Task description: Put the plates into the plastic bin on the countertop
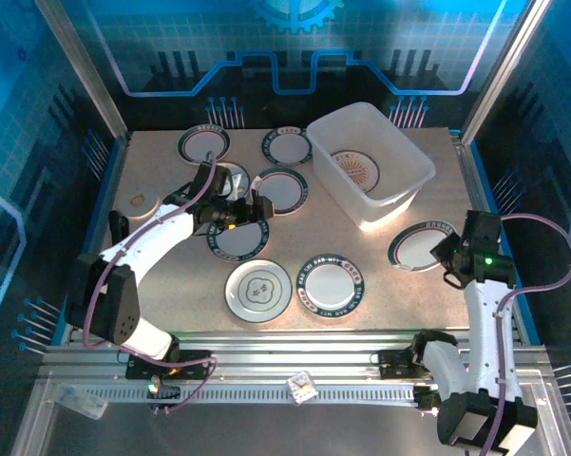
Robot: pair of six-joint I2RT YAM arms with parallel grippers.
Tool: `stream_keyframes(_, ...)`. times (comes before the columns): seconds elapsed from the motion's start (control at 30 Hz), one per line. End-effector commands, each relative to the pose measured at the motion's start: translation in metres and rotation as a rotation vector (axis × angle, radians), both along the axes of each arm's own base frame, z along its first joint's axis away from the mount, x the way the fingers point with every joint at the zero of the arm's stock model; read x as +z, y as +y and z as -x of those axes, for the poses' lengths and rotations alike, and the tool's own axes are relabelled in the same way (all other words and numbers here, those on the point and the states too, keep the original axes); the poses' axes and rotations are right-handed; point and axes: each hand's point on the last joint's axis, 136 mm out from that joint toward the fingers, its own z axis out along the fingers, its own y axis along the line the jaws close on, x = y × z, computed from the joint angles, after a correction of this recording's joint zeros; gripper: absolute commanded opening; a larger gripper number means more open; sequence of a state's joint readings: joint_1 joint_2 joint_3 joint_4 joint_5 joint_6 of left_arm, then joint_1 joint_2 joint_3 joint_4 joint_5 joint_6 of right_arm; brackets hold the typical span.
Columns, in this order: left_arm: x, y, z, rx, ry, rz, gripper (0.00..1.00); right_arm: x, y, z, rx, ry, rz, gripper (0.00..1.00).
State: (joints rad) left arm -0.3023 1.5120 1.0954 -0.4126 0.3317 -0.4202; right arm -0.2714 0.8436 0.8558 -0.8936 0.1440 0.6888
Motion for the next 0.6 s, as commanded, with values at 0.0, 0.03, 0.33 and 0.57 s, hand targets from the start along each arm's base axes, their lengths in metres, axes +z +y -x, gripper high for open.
stream_keyframes(0.0, 0.014, -0.005, 0.003, -0.012, -0.016, 0.029, 0.99, 0.031, -0.012, 0.001, -0.011, -0.045, 0.064, 0.00)
stream_keyframes(0.03, 0.014, -0.005, 0.003, -0.011, -0.016, 0.027, 0.99, 0.037, -0.014, 0.002, -0.016, -0.053, 0.074, 0.00)
stream_keyframes(0.33, 0.018, -0.007, 0.002, 0.006, -0.009, 0.049, 0.99, 0.098, -0.029, 0.011, -0.033, -0.147, 0.173, 0.00)
stream_keyframes(0.57, 0.025, -0.006, 0.002, 0.012, -0.022, 0.052, 0.99, 0.152, -0.028, 0.010, -0.028, -0.267, 0.218, 0.00)
